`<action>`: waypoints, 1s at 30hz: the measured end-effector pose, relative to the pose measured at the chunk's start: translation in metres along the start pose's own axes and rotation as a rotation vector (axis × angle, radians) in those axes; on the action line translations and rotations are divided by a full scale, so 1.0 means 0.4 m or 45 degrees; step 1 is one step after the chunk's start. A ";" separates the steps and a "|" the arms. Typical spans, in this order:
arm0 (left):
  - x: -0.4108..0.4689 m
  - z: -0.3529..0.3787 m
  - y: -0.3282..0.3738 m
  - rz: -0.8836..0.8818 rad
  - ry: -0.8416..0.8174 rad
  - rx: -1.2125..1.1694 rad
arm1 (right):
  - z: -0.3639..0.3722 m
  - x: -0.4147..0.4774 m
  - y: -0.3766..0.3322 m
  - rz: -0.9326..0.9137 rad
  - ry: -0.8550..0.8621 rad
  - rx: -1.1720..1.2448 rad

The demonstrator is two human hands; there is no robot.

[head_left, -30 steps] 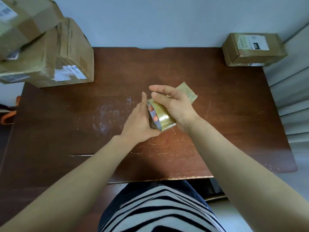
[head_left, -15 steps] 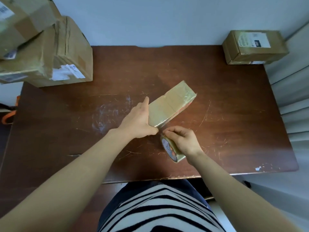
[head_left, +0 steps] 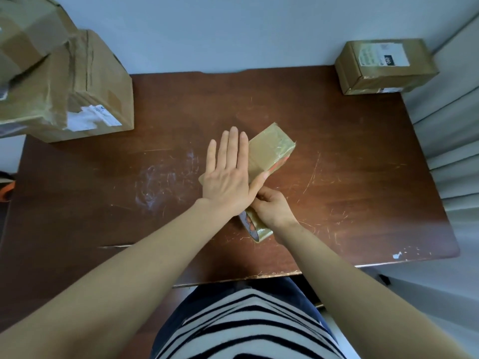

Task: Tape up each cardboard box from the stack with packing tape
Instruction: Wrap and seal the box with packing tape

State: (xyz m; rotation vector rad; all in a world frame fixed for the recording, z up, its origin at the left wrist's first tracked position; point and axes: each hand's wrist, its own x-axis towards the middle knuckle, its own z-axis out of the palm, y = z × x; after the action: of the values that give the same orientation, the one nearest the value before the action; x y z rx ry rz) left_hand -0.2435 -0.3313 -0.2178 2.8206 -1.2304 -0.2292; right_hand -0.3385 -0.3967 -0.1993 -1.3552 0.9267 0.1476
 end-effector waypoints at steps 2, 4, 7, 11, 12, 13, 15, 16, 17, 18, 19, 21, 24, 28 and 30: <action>0.012 -0.018 0.002 0.034 -0.100 -0.025 | 0.001 0.005 0.001 0.005 -0.010 0.021; 0.024 -0.055 -0.015 0.068 -0.306 -0.150 | 0.000 0.005 0.007 0.024 -0.019 0.043; -0.005 -0.096 -0.075 0.134 -0.423 -0.245 | -0.012 0.002 0.003 0.070 -0.061 0.115; -0.086 -0.056 -0.131 0.026 -0.349 -0.499 | -0.014 -0.005 -0.002 0.105 -0.087 0.081; -0.093 -0.049 -0.136 -0.020 -0.352 -0.679 | -0.013 -0.010 -0.004 0.108 -0.083 0.075; -0.091 -0.050 -0.142 -0.058 -0.367 -0.818 | -0.014 -0.016 -0.010 0.097 -0.087 0.076; -0.075 -0.060 -0.157 -0.104 -0.397 -1.022 | -0.024 -0.036 -0.029 0.017 -0.122 0.084; -0.066 -0.069 -0.161 -0.133 -0.389 -1.098 | -0.030 -0.047 -0.042 -0.047 -0.149 0.097; -0.058 -0.077 -0.166 -0.190 -0.370 -1.173 | -0.034 -0.059 -0.059 -0.109 -0.170 0.124; -0.050 -0.083 -0.173 -0.270 -0.334 -1.268 | -0.036 -0.065 -0.078 -0.158 -0.183 0.160; -0.043 -0.087 -0.181 -0.360 -0.305 -1.382 | -0.035 -0.066 -0.097 -0.194 -0.190 0.200; -0.033 -0.090 -0.198 -0.496 -0.348 -1.614 | -0.024 -0.053 -0.131 -0.242 -0.214 0.268; -0.028 -0.070 -0.226 -0.631 -0.484 -1.795 | 0.006 -0.019 -0.149 -0.236 -0.261 0.224; -0.038 -0.022 -0.253 -0.506 -0.241 -1.466 | 0.053 0.027 -0.148 -0.297 -0.228 0.098; -0.052 -0.001 -0.236 -0.255 -0.359 -1.005 | 0.073 0.047 -0.160 -0.344 -0.179 0.063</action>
State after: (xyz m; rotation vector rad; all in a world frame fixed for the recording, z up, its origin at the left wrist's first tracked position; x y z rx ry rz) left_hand -0.1892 -0.2519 -0.2252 2.2362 -0.6566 -0.9169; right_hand -0.2744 -0.3956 -0.1642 -1.3912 0.6196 0.0125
